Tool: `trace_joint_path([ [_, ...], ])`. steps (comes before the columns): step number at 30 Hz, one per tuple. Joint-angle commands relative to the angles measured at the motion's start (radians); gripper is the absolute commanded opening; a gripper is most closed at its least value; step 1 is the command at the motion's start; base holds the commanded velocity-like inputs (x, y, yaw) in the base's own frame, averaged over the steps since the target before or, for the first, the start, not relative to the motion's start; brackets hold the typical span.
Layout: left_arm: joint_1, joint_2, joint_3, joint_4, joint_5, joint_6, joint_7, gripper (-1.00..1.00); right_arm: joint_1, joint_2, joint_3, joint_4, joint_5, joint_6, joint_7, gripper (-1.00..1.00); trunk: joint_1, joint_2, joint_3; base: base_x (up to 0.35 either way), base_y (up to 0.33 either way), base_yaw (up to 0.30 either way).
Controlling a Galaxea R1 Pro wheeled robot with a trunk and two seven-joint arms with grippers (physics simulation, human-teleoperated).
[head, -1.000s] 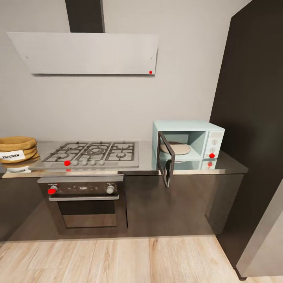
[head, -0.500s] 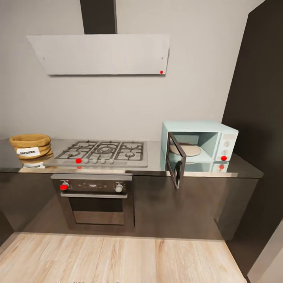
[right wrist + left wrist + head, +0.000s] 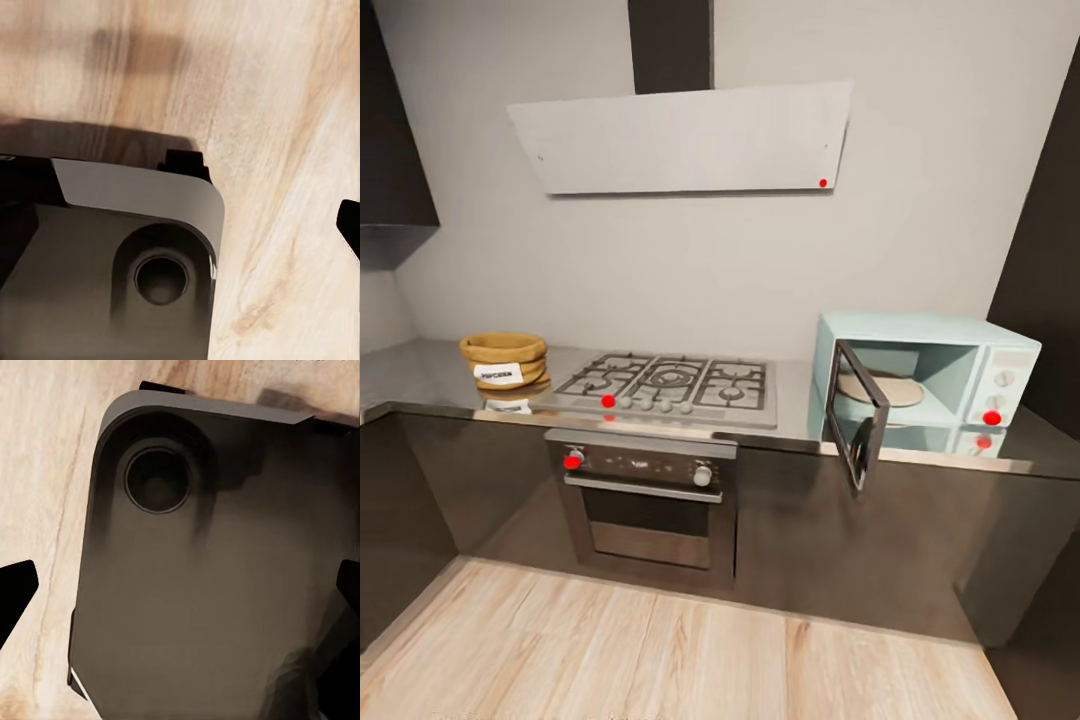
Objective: In the kitchen, take the popcorn bag from the countertop, put it into the microwave, and heat it until the popcorn is cooked so the cooked popcorn ends up inside the bag.
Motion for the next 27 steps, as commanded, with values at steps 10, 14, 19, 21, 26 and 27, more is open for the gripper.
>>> trace_joint_path([
  [10, 0.0, 0.0, 0.003, -0.001, 0.006, -0.002, 0.001, 1.0, -0.001, 0.001, -0.008, 0.003, 0.008, 0.001, 0.002, 1.0, 0.0, 0.0, 0.005, 0.0, 0.0, 0.268],
  [14, 0.0, 0.0, 0.003, -0.002, 0.006, -0.002, 0.001, 1.0, -0.001, 0.002, -0.008, 0.003, 0.008, 0.001, 0.002, 1.0, 0.0, 0.0, 0.007, 0.0, 0.0, 0.268],
  [19, 0.0, 0.0, 0.003, -0.002, 0.006, -0.002, 0.001, 1.0, -0.001, 0.028, -0.008, 0.002, 0.008, 0.001, 0.002, 1.0, 0.0, 0.0, 0.007, 0.0, 0.0, 0.269],
  [21, 0.0, -0.001, 0.003, -0.002, 0.006, -0.002, 0.001, 1.0, -0.001, 0.029, -0.008, 0.002, 0.007, 0.0, 0.002, 1.0, 0.0, 0.0, 0.007, 0.0, 0.0, 0.269],
  [26, 0.0, 0.0, 0.003, -0.001, 0.006, -0.002, 0.001, 1.0, -0.001, 0.028, -0.008, 0.001, 0.008, 0.0, 0.002, 1.0, 0.0, 0.0, 0.007, 0.0, 0.0, 0.269],
  [27, 0.0, 0.0, 0.003, -0.001, 0.006, -0.002, 0.001, 1.0, -0.001, 0.028, -0.008, 0.001, 0.008, -0.001, 0.002, 1.0, 0.0, 0.0, 0.007, 0.0, 0.0, 0.269],
])
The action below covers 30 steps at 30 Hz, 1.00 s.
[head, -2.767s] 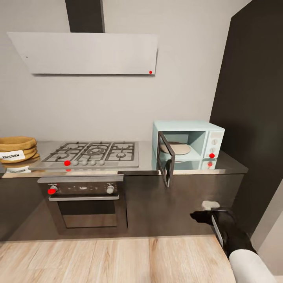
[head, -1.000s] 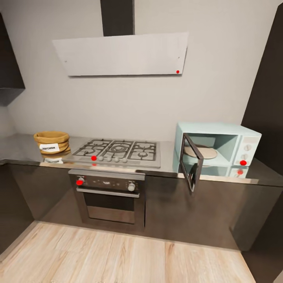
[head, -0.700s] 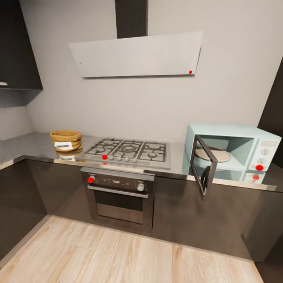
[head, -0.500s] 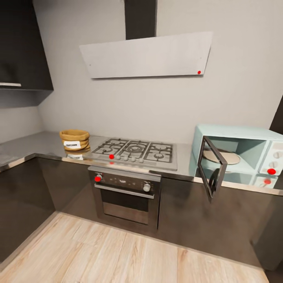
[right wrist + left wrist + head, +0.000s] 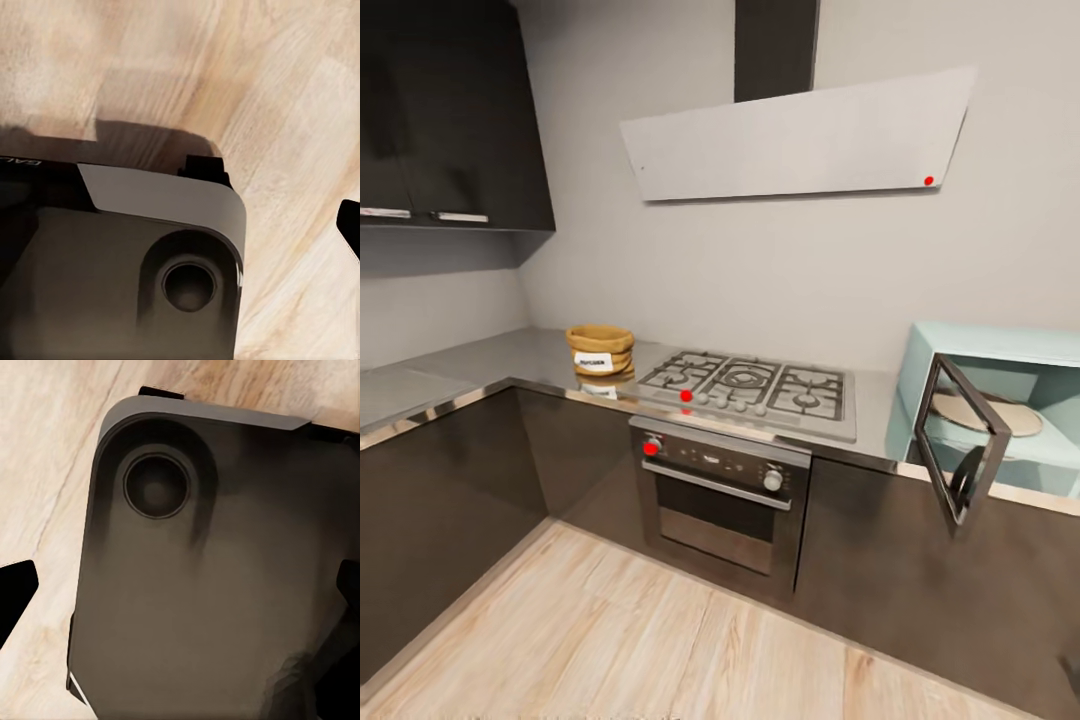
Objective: In the kitchen, take the popcorn bag from the countertop, put it into the microwave, and heat it until the popcorn is cooked so the cooked popcorn ends up inside the bag.
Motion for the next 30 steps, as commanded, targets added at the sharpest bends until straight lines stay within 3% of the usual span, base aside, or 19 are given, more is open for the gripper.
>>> trace_joint_path([
  [1, 0.0, 0.0, 0.002, -0.001, 0.005, -0.002, 0.001, 1.0, -0.001, -0.001, -0.008, 0.002, 0.008, -0.001, 0.002, 1.0, 0.0, 0.0, -0.001, 0.0, 0.0, 0.269],
  [21, 0.0, 0.001, 0.001, -0.001, 0.004, -0.002, 0.001, 1.0, -0.001, -0.009, -0.007, 0.002, 0.008, -0.002, 0.002, 1.0, 0.0, 0.0, -0.001, 0.0, 0.0, 0.269],
  [30, 0.0, 0.001, 0.003, -0.001, 0.005, -0.001, 0.001, 1.0, -0.001, -0.014, -0.004, 0.001, 0.015, -0.001, 0.002, 1.0, 0.0, 0.0, -0.001, 0.0, 0.0, 0.027],
])
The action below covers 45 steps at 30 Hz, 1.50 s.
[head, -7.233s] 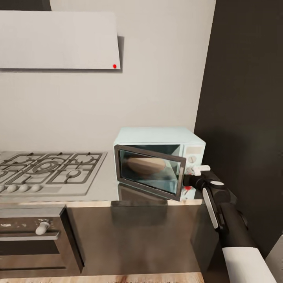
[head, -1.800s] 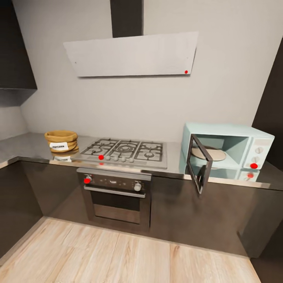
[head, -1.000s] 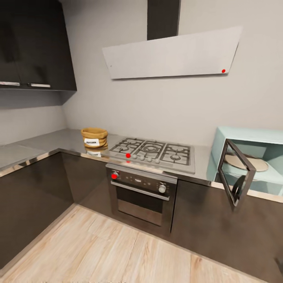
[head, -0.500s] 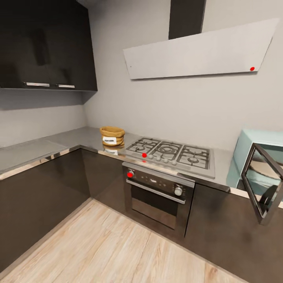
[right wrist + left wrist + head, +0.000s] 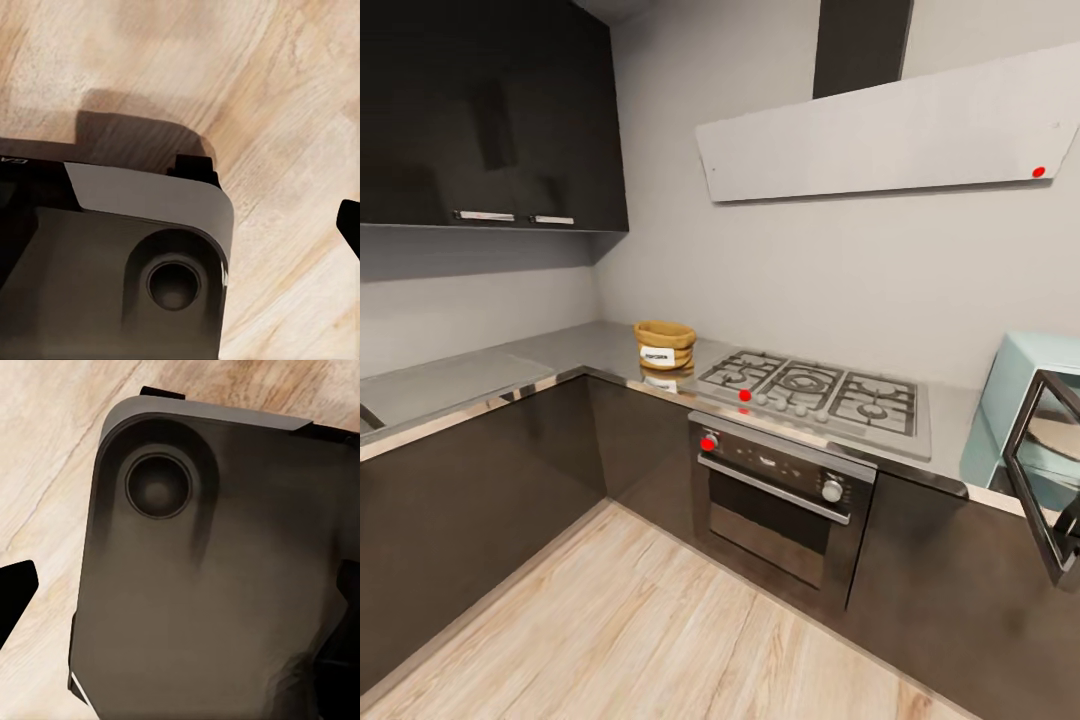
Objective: In the kitchen, take the popcorn bag from the countertop, put it into the microwave, and heat it until the popcorn is cooked so the cooked popcorn ends up inside the bag.
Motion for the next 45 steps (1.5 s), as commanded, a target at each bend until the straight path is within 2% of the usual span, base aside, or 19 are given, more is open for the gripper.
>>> trace_joint_path([
  [1, 0.0, 0.0, 0.002, -0.001, 0.005, -0.001, 0.001, 1.0, -0.001, -0.001, -0.008, 0.002, 0.009, -0.001, 0.002, 1.0, 0.0, 0.0, -0.001, 0.0, 0.0, 0.0],
  [13, 0.0, 0.0, -0.002, 0.0, 0.002, 0.0, -0.01, 1.0, -0.001, -0.001, -0.005, 0.002, 0.011, 0.002, 0.005, 1.0, 0.0, 0.0, -0.001, 0.197, 0.153, 0.0],
  [19, 0.0, 0.0, 0.0, 0.0, 0.002, -0.001, -0.01, 1.0, -0.001, -0.001, -0.005, 0.002, 0.051, 0.002, 0.004, 1.0, 0.0, 0.0, -0.001, 0.262, 0.224, 0.0],
  [39, 0.0, 0.0, -0.011, 0.0, 0.001, 0.0, -0.01, 1.0, -0.001, 0.001, -0.005, 0.002, 0.058, 0.0, 0.002, 1.0, 0.0, 0.0, -0.001, 0.277, 0.228, 0.0],
  [45, 0.0, 0.0, -0.011, 0.0, 0.0, 0.003, -0.01, 1.0, -0.001, 0.001, -0.006, 0.002, 0.085, 0.0, 0.002, 1.0, 0.0, 0.0, -0.001, 0.28, 0.226, 0.0],
])
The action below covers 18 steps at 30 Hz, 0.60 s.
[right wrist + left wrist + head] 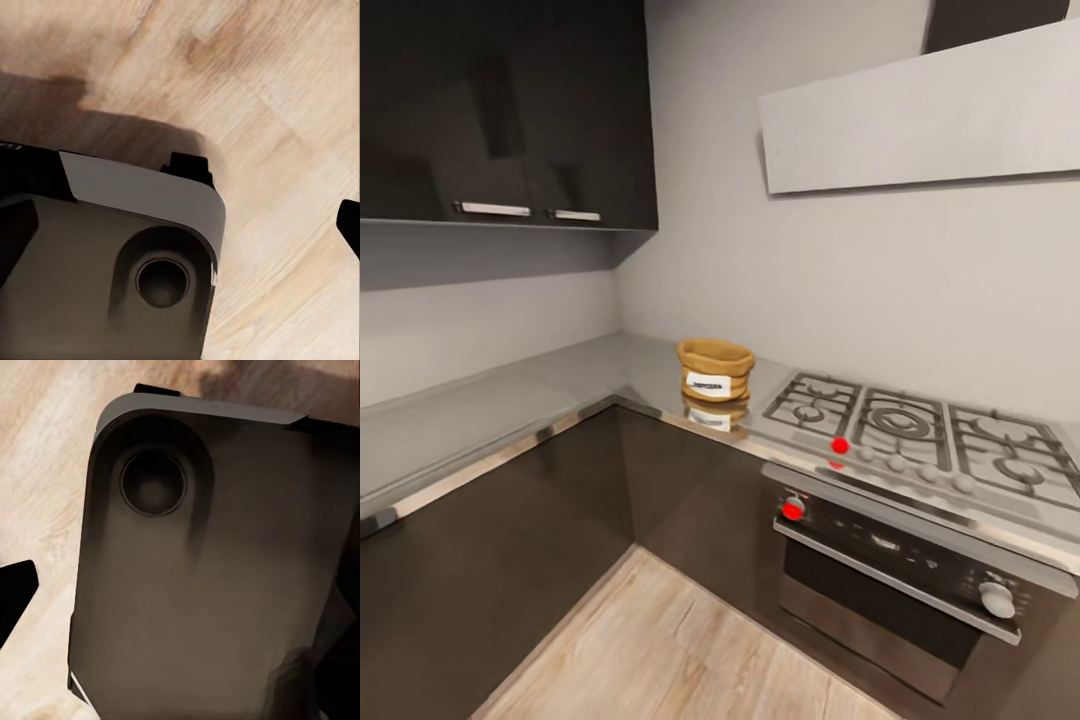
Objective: In the kitchen, take the popcorn bag from the countertop, put it into the microwave, and heat it until the popcorn is cooked so the cooked popcorn ends up inside the bag.
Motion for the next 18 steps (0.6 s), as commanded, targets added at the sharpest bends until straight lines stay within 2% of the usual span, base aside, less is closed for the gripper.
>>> trace_joint_path([
  [1, 0.0, 0.0, 0.001, -0.001, 0.007, 0.0, 0.0, 1.0, -0.001, -0.001, -0.008, 0.002, 0.01, -0.001, 0.002, 1.0, 0.001, 0.0, -0.001, 0.287, 0.214, 0.0],
  [18, 0.0, 0.0, 0.0, -0.001, 0.003, -0.004, 0.0, 1.0, -0.001, -0.001, -0.009, 0.002, 0.011, -0.005, 0.002, 1.0, 0.001, 0.0, -0.001, 0.298, 0.179, 0.0],
])
